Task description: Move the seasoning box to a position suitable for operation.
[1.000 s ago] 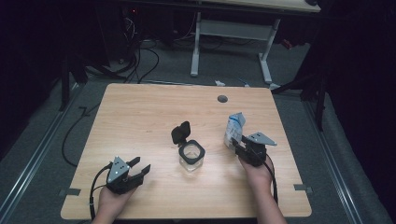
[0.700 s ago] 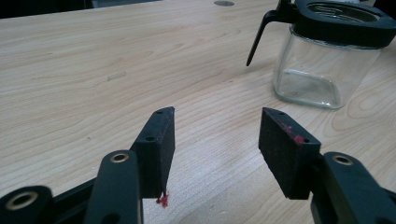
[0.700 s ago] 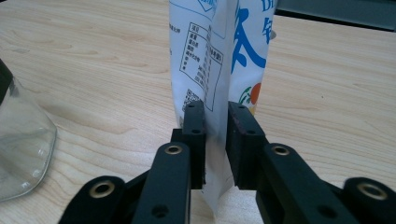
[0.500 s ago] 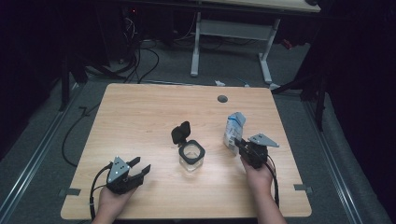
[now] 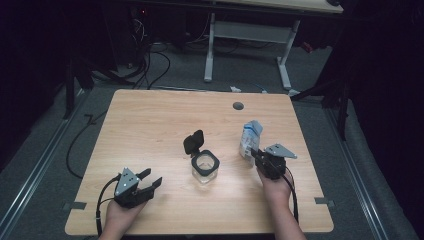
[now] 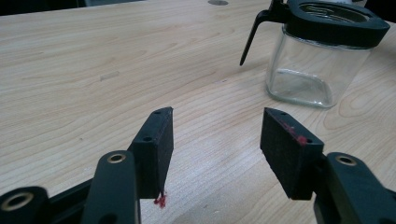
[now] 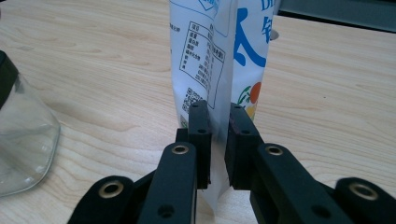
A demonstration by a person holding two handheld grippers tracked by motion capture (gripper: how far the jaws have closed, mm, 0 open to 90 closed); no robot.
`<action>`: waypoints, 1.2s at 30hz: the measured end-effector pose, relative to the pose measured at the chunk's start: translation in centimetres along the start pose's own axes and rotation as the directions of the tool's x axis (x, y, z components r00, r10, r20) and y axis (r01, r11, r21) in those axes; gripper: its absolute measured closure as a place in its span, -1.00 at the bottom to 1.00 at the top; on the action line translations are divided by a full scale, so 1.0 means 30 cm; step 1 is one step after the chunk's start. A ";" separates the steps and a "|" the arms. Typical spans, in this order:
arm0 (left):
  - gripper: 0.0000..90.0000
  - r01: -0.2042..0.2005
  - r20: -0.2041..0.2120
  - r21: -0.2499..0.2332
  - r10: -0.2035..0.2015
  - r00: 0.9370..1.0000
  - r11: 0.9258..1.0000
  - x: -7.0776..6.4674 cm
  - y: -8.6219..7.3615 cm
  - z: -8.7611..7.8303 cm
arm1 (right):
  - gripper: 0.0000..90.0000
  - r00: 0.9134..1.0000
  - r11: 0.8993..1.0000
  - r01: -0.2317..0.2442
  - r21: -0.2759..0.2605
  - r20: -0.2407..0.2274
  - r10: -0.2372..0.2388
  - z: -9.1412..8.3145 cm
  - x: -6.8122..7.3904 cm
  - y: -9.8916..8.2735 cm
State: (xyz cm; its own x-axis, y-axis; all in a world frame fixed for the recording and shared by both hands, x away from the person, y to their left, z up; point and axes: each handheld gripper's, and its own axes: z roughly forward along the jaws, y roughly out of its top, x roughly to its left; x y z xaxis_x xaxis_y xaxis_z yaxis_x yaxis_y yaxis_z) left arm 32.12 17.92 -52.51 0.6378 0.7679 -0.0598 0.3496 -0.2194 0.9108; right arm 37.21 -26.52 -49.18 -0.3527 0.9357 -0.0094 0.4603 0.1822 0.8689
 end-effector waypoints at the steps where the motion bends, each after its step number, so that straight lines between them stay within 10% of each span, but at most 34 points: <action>1: -0.01 0.001 0.003 -0.001 -0.001 1.000 1.000 0.000 0.000 0.000 | 0.84 1.000 1.000 -0.003 0.001 -0.004 0.003 0.000 -0.001 0.000; 36: -0.05 -0.020 0.018 -0.006 0.020 1.000 1.000 -0.009 -0.001 -0.001 | 0.88 0.996 1.000 -0.009 0.021 -0.087 0.011 -0.034 -0.003 -0.011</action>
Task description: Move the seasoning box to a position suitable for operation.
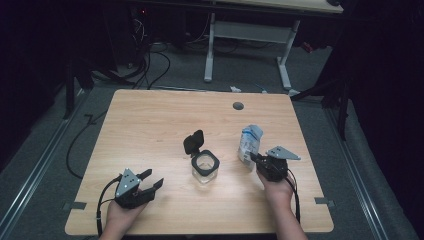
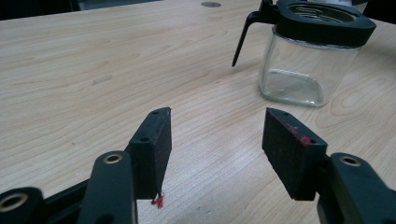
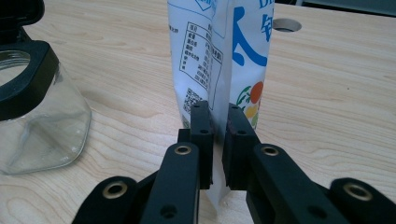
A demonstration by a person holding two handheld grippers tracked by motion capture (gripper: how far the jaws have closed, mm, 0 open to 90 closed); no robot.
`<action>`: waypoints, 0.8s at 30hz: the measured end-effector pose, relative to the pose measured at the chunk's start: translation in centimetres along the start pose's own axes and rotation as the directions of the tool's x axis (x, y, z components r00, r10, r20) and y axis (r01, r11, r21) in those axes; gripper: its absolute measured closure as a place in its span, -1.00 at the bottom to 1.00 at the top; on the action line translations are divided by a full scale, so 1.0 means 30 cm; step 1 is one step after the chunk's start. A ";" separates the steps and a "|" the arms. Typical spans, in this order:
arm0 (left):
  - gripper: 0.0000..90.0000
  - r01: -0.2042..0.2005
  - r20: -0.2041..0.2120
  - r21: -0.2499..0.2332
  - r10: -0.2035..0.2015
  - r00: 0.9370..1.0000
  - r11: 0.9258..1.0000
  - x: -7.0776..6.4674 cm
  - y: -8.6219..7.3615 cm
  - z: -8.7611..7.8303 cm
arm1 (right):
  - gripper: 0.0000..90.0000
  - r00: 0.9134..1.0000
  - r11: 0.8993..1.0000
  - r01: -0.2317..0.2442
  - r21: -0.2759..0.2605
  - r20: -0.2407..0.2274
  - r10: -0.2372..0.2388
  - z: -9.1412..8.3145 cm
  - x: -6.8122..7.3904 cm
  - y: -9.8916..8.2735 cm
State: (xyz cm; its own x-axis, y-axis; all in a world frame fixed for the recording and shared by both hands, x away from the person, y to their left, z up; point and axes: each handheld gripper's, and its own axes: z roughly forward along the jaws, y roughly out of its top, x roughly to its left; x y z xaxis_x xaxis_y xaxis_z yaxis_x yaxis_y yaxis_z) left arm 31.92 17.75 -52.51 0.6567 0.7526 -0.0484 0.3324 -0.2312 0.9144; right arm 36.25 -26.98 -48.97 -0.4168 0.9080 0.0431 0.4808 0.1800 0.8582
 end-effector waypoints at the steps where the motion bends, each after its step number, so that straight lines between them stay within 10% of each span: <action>1: -0.05 0.000 0.001 0.000 0.000 1.000 1.000 0.000 0.000 0.000 | 0.88 1.000 1.000 0.001 0.007 0.002 -0.001 -0.001 0.000 0.003; 24: -0.06 -0.005 0.019 -0.014 0.006 1.000 1.000 -0.006 0.005 -0.002 | 0.92 0.989 0.971 0.126 0.203 -0.097 -0.108 -0.141 0.026 0.091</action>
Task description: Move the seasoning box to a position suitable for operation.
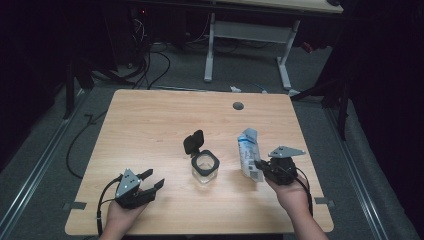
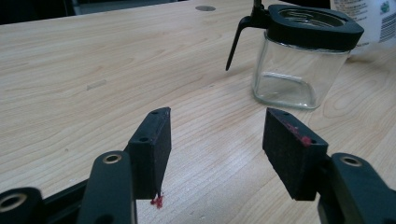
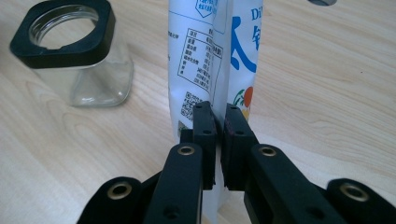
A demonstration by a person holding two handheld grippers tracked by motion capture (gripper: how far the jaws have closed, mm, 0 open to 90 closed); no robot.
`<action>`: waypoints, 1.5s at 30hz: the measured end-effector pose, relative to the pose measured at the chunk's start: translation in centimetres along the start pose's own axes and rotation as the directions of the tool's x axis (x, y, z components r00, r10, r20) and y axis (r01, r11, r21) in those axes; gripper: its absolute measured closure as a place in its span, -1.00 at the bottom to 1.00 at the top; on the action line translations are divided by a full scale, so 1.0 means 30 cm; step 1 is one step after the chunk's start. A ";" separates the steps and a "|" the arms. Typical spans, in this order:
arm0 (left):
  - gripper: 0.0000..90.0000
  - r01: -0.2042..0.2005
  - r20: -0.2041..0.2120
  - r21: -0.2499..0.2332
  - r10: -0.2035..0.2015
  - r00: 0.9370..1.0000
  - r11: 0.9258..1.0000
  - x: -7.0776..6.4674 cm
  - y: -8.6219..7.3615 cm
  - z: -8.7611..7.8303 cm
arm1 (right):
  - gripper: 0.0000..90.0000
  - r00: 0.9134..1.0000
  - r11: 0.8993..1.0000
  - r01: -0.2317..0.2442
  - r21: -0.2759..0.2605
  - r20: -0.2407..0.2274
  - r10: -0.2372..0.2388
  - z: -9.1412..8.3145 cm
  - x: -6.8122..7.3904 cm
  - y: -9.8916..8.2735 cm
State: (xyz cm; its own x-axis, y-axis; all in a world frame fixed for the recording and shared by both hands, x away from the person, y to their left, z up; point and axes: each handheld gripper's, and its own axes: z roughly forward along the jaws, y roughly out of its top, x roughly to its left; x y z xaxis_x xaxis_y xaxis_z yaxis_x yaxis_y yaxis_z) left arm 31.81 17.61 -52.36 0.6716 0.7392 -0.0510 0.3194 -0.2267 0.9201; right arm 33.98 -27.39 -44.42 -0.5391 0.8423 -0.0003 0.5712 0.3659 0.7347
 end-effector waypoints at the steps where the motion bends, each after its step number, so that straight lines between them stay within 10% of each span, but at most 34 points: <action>1: -0.06 0.001 0.002 -0.002 -0.001 1.000 1.000 -0.001 0.000 0.000 | 0.92 1.000 1.000 0.004 0.014 -0.004 -0.004 -0.007 0.002 0.005; 24: -0.06 -0.006 0.030 -0.010 0.007 1.000 1.000 -0.028 0.003 0.003 | 0.93 0.998 0.969 0.054 0.242 -0.041 -0.045 -0.086 0.025 0.048; 31: -0.06 -0.010 0.035 -0.011 0.011 0.999 1.000 -0.032 0.003 0.004 | 0.94 0.996 0.944 0.092 0.318 -0.036 -0.085 -0.091 0.035 0.066; 45: -0.06 -0.017 0.048 -0.012 0.018 0.999 1.000 -0.038 0.002 0.009 | 0.97 0.994 0.922 0.109 0.371 -0.043 -0.100 -0.104 0.043 0.097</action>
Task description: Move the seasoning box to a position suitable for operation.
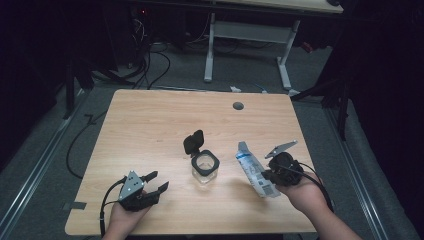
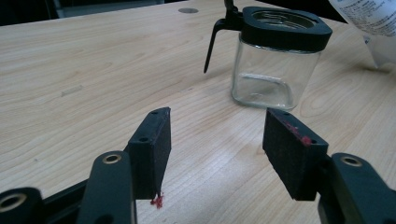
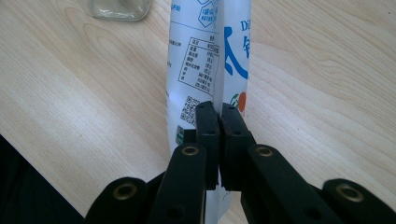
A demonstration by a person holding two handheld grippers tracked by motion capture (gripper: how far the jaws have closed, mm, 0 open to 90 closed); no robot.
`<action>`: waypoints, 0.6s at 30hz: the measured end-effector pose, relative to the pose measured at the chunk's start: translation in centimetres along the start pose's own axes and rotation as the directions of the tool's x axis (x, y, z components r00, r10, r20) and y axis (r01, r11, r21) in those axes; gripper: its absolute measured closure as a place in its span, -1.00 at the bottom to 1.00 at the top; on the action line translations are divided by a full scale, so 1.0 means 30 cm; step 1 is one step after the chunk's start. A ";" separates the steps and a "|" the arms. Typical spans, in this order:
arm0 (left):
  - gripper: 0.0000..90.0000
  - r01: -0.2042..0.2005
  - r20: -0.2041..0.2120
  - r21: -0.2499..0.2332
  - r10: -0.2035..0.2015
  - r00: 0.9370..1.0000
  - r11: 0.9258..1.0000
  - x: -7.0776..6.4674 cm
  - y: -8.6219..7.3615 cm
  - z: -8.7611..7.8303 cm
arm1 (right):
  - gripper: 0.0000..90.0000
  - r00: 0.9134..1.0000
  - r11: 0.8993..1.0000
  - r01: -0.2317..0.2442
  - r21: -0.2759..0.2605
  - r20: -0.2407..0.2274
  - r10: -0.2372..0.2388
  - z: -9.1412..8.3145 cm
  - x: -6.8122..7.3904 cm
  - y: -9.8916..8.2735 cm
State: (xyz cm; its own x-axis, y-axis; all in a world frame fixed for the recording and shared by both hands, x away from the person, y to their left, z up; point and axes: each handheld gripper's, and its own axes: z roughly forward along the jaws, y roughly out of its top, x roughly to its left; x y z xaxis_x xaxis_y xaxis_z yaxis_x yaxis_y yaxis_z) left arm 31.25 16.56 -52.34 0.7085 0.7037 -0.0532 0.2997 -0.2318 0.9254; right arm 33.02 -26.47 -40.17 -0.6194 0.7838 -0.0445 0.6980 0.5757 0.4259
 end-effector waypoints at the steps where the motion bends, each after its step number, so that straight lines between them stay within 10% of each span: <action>1: -0.06 -0.004 0.002 0.003 0.004 1.000 1.000 -0.002 0.001 0.001 | 0.97 1.000 1.000 -0.002 0.003 0.000 0.002 -0.002 0.001 0.000; 8: -0.08 -0.041 0.085 -0.002 0.041 0.996 0.999 -0.087 0.013 0.026 | 0.98 1.000 1.000 -0.003 0.015 -0.006 0.003 -0.014 0.004 0.001; 18: -0.23 -0.115 0.260 -0.039 0.121 0.958 0.993 -0.335 0.060 0.130 | 0.98 1.000 0.999 0.008 0.035 -0.008 -0.008 -0.025 0.025 0.007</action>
State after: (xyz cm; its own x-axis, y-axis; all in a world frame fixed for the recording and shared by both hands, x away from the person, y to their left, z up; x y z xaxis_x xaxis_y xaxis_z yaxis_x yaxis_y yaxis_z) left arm 27.16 6.47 -51.61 0.8814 0.4710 -0.0365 0.1910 -0.2845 0.9395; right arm 32.44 -25.93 -39.45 -0.6277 0.7773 -0.0410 0.7048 0.5900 0.3940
